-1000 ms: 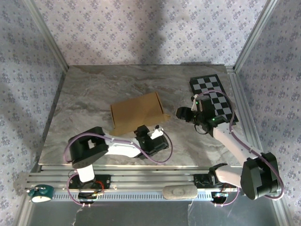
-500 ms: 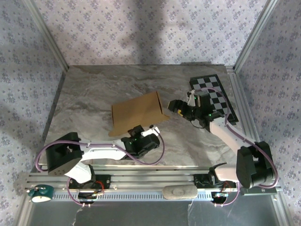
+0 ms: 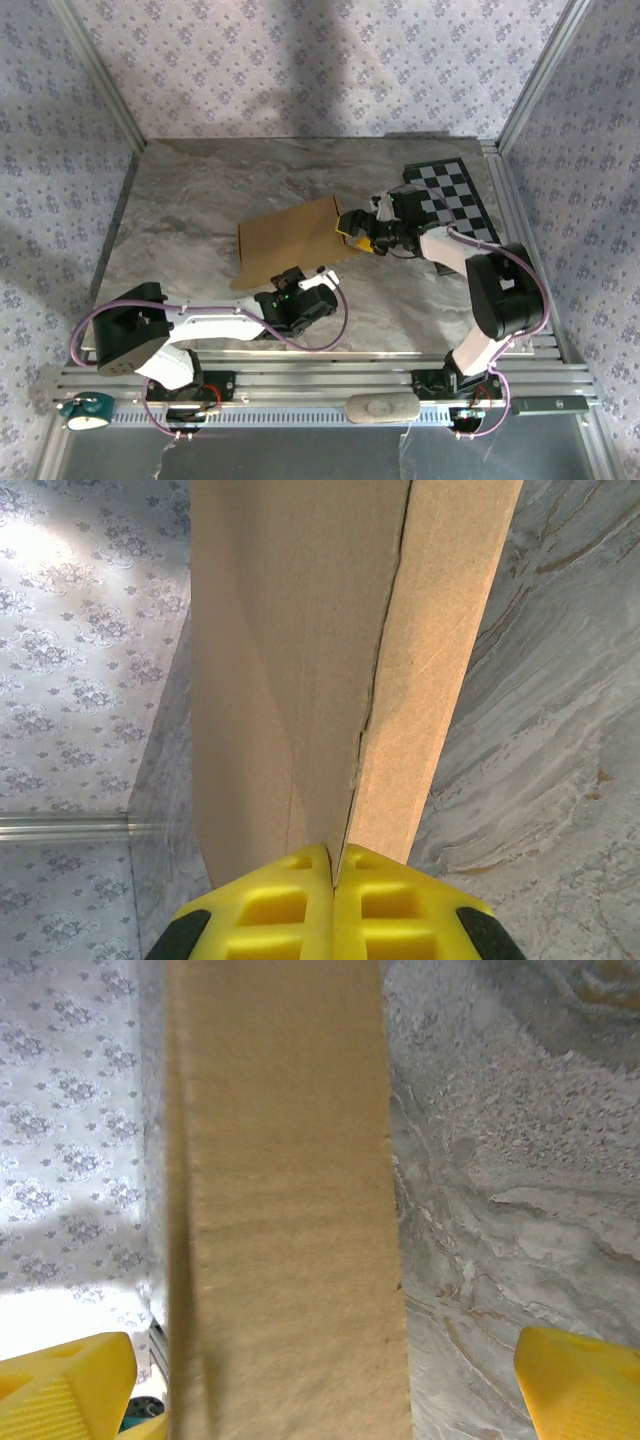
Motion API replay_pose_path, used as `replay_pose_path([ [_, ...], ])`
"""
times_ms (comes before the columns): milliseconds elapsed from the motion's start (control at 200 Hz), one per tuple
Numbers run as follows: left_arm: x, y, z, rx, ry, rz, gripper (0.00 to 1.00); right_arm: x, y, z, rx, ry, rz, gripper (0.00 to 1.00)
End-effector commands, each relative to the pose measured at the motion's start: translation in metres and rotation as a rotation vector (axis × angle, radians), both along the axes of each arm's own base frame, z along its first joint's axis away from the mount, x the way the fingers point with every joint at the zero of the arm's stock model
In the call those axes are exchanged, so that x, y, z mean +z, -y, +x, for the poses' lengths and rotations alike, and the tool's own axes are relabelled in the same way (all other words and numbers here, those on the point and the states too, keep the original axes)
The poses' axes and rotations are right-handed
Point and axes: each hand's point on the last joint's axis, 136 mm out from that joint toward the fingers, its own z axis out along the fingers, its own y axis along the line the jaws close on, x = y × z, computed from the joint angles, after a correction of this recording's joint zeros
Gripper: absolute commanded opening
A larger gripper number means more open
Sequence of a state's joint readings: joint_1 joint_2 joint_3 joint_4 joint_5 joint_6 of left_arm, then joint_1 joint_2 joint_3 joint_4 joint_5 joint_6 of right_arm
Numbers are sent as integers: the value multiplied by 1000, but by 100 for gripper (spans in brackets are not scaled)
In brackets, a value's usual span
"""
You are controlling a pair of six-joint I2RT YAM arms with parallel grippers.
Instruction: Fold the paper box
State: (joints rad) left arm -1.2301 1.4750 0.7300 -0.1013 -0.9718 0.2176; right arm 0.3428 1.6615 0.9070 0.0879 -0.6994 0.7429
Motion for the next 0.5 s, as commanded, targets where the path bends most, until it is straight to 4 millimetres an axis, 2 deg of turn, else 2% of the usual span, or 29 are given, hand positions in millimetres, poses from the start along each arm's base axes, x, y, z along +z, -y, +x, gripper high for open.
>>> replay_pose_path([
  [0, 2, 1, 0, 2, -4, -31, 0, 11, -17, 4, 63, 23, 93, 99],
  [230, 1, 3, 1, 1, -2, -31, 0, 13, -32, 2, 68, 16, 140, 96],
  [495, 4, 2, 1, 3, 3, -46, 0, 11, -34, 3, 33, -36, 196, 82],
])
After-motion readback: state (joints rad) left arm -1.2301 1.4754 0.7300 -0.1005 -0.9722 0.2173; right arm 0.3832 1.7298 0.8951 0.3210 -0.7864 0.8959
